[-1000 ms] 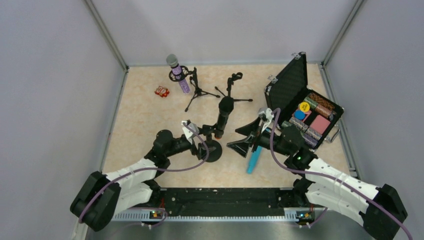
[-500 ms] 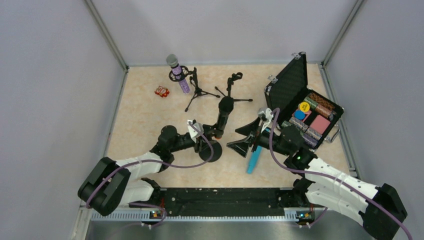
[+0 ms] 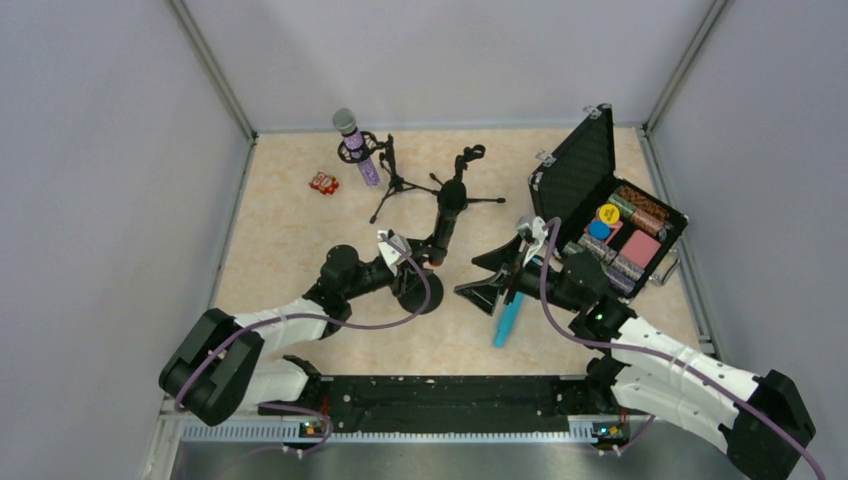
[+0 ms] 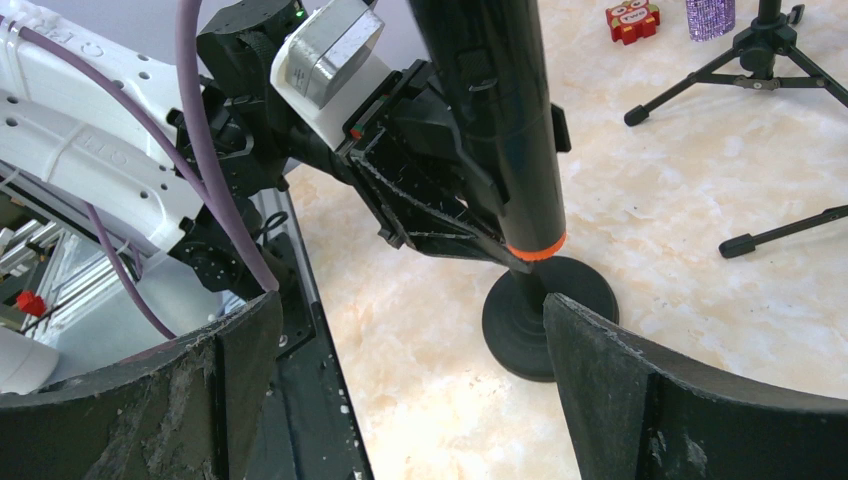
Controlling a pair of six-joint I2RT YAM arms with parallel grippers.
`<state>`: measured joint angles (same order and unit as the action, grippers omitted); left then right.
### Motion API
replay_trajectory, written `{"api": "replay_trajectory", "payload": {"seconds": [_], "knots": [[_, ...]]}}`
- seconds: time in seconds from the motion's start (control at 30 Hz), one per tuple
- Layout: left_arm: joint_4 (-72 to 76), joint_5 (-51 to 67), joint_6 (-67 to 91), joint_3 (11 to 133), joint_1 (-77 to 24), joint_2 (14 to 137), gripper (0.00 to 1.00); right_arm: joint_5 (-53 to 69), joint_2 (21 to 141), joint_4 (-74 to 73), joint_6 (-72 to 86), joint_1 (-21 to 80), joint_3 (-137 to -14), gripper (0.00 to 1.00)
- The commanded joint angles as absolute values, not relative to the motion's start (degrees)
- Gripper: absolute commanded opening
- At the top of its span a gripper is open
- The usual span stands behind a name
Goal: Attach the microphones to the stand
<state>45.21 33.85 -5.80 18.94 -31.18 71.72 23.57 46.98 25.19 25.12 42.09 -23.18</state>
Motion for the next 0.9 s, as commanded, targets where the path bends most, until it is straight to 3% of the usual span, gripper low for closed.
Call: {"api": "replay_trajectory", "payload": {"seconds": [0.0, 0.37, 0.87], "knots": [[46.1, 24.8, -5.9, 20.4, -31.1, 69.6, 0.00, 22.9, 45.8, 25.5, 24.0, 41.5, -24.4, 0.99], [46.4, 16.5, -3.4, 16.6, -27.1, 63.5, 0.00, 23.1, 45.7, 25.7, 24.1, 41.5, -24.1, 0.99], [44.5, 13.8, -0.6, 13.0, -12.5, 54.1, 0.00, 22.8, 45.1, 25.3, 24.1, 41.5, -23.6, 0.99]]}}
